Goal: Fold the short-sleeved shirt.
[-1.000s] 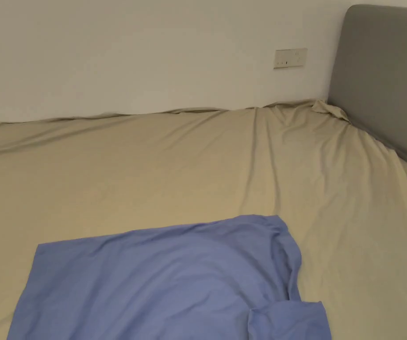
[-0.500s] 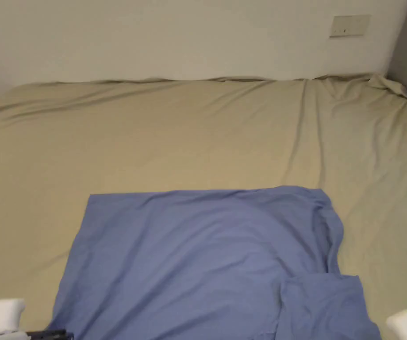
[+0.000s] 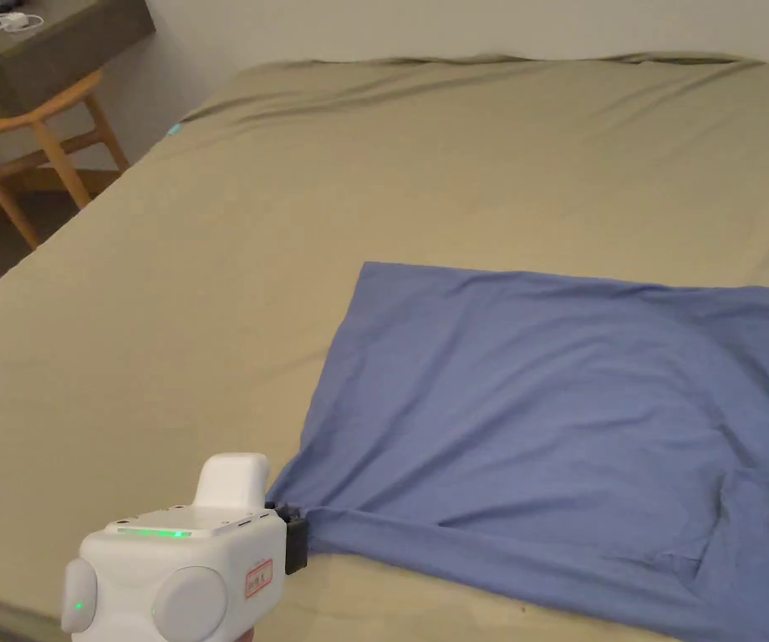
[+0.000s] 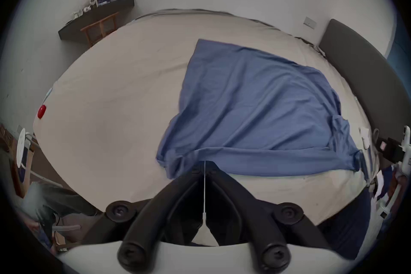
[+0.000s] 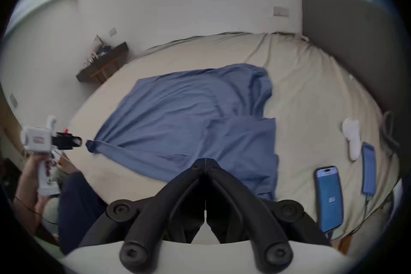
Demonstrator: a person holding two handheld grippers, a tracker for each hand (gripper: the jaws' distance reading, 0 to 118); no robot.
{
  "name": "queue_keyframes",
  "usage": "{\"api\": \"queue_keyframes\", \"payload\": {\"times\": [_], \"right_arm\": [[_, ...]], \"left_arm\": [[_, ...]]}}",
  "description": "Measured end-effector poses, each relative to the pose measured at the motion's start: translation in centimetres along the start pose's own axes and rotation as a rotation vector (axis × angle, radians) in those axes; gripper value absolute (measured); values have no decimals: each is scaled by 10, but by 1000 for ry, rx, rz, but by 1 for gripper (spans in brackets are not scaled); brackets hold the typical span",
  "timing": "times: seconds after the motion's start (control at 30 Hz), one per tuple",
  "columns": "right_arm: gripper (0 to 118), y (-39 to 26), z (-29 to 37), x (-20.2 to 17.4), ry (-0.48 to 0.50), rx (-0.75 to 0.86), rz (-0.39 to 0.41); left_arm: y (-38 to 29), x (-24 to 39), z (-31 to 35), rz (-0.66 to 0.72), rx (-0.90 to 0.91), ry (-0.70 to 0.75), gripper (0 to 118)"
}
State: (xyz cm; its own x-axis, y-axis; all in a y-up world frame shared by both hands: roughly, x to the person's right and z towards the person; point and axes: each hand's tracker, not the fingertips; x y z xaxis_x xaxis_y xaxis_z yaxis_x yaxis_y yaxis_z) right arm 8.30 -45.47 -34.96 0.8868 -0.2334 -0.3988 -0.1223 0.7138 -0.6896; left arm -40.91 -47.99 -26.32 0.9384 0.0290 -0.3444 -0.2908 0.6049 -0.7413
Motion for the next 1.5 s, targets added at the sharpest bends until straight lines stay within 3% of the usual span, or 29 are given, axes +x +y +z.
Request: {"api": "queue_keyframes", "payload": {"times": [0.03, 0.07, 0.1, 0.13, 0.17, 0.2, 0.23, 0.33, 0.47, 0.5, 0.57, 0.6, 0.63, 0.67, 0.7, 0.73, 0.77, 0.87, 0.9, 0.93, 0.97, 1.03, 1.07, 1.13, 1.17, 1.5], "right_arm": [[2, -1, 0, -2, -16, 10, 14], [2, 11, 6, 0, -17, 15, 24], [2, 13, 7, 0, -23, 21, 44], [2, 14, 8, 0, -31, 25, 52], [2, 15, 8, 1, -37, 31, 49], [2, 25, 13, 7, -35, 35, 38], [2, 26, 13, 10, -32, 36, 26], [2, 29, 13, 25, -48, 19, -7], [2, 24, 2, 48, -136, -103, -14], [2, 22, -2, 56, -156, -126, -19], [2, 17, -11, 73, -137, -170, -56], [2, 14, -18, 86, -134, -181, -90], [3, 11, -24, 96, -123, -194, -127], [10, 9, -31, 104, -103, -218, -167], [39, 6, -40, 110, -100, -235, -180], [102, 5, -50, 110, -103, -270, -179], [118, 1, -59, 112, -117, -310, -183], [118, -5, -74, 109, -50, -398, -263], [117, -8, -77, 107, -69, -417, -292], [109, -11, -78, 106, -71, -415, -300], [90, -13, -77, 105, -69, -399, -285], [6, -16, -76, 107, -118, -377, -247], [6, -18, -75, 109, -112, -364, -267], [6, -18, -63, 118, 28, -293, -401], [6, -16, -58, 121, 43, -271, -441], [6, 66, -50, 121, 147, -36, -599]], "left_arm": [[3, -5, -7, -8, 2, 62, 0], [6, -10, -16, -18, 1, 90, 11], [10, -9, -25, -44, -10, 114, 53], [13, -10, -39, -69, -48, 140, 117], [16, -11, -54, -105, -119, 163, 118], [14, -11, -63, -121, -242, 138, 118], [16, -9, -77, -140, -191, 117, 118], [21, -4, -102, -131, -321, 54, 118], [36, -3, -109, -134, -299, 33, 114], [39, -4, -100, -111, -249, -28, 105], [43, 1, -88, -56, -218, -119, 17], [41, 7, -82, -49, -212, -163, 6], [44, 7, -78, -58, -194, -141, 6], [42, 10, -74, -43, -211, -164, 6], [42, 9, -70, -41, -207, -173, 6], [43, 7, -66, -22, -201, -182, 6], [43, 4, -65, 11, -198, -195, 6], [46, -8, -56, 96, -177, -236, 6], [44, 0, -43, 105, -172, -241, 6], [44, -1, -38, 102, -164, -231, 6], [43, -1, -36, 106, -163, -231, 6], [45, -10, -36, 122, -164, -235, 5], [43, -11, -37, 149, -170, -254, 5], [40, -12, -38, 182, -181, -270, 6], [40, -21, -45, 201, -187, -273, 6], [71, -31, -40, 376, -154, -333, 6]]}}
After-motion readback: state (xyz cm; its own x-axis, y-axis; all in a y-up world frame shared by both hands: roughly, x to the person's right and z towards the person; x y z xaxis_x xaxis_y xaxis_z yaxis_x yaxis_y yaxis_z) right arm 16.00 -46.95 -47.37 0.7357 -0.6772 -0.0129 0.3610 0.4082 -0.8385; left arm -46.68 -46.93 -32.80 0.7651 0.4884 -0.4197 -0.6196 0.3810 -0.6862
